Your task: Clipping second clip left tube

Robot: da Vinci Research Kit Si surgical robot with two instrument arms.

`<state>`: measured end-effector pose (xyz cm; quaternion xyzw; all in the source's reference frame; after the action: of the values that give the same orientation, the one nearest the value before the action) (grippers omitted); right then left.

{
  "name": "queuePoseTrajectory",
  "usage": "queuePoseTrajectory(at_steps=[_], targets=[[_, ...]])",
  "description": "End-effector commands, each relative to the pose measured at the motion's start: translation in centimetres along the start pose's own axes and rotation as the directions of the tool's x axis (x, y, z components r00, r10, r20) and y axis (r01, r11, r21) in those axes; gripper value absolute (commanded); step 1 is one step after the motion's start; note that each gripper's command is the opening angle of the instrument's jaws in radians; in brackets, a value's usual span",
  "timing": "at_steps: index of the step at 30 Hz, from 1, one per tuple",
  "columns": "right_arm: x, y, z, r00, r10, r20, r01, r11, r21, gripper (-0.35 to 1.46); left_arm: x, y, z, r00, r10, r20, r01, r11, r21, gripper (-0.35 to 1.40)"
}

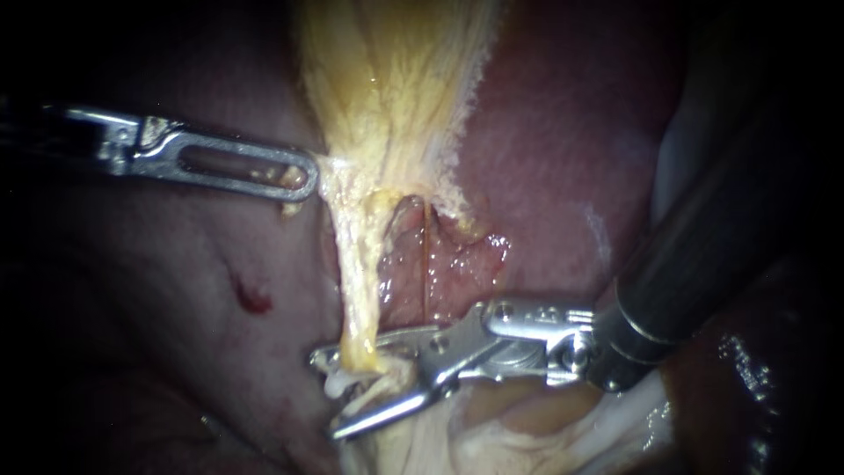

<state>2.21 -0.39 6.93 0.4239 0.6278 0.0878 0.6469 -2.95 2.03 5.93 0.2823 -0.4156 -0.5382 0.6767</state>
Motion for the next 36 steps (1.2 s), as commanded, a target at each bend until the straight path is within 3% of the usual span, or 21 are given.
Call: queuePoseTrajectory(at_steps=[1, 15, 24, 28, 33, 36], targets=[[-0.01, 0.01, 0.0, 1.0, 0.0, -0.002, 0.0, 1.0, -0.002, 0.45, 0.0, 0.0, 0.0, 1.0, 0.0, 0.0, 0.0, 1.0, 0.0, -0.35], [-0.07, 0.12, -0.08, 1.0, -0.002, -0.013, 0.002, 1.0, 0.001, 0.34, 0.01, 0.01, 0.01, 1.0, 0.001, 0.0, -0.001, 1.0, 0.0, -0.35], [-0.09, 0.1, -0.11, 1.0, -0.003, -0.012, 0.003, 1.0, 0.005, 0.08, 0.0, 0.01, 0.01, 1.0, 0.001, 0.0, -0.001, 1.0, -0.001, -0.35], [-0.1, 0.1, -0.14, 1.0, -0.003, -0.011, 0.003, 1.0, 0.008, -0.17, 0.0, 0.01, 0.01, 1.0, 0.001, 0.0, -0.001, 1.0, 0.0, -0.35], [-0.11, 0.12, -0.16, 1.0, -0.003, -0.011, 0.003, 1.0, 0.009, -0.35, 0.0, 0.01, 0.01, 1.0, 0.001, 0.0, -0.001, 1.0, 0.0, -0.35], [-0.11, 0.12, -0.17, 1.0, -0.003, -0.011, 0.003, 1.0, 0.009, -0.35, 0.0, 0.01, 0.01, 1.0, 0.001, 0.0, -0.001, 1.0, 0.0, -0.35]])
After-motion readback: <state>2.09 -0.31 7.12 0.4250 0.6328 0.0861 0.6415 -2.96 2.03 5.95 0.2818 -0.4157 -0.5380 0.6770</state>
